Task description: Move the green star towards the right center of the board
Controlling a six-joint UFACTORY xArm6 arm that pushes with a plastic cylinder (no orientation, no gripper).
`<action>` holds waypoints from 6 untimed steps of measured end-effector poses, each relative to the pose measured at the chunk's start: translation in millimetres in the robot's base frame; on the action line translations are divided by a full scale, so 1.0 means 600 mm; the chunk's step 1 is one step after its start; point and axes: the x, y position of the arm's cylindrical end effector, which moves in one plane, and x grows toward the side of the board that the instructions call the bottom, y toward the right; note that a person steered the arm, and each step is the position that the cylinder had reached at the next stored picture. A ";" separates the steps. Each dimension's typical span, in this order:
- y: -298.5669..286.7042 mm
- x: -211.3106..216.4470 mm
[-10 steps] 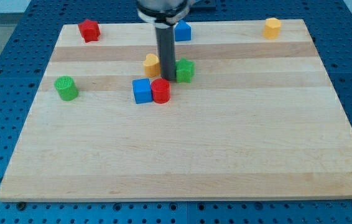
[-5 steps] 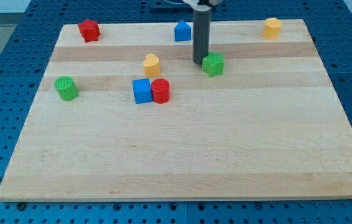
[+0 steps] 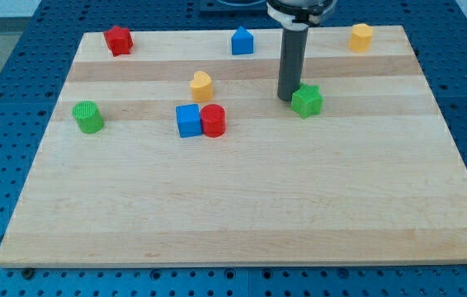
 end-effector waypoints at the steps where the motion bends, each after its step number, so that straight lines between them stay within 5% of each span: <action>1: 0.000 0.025; 6: 0.035 0.034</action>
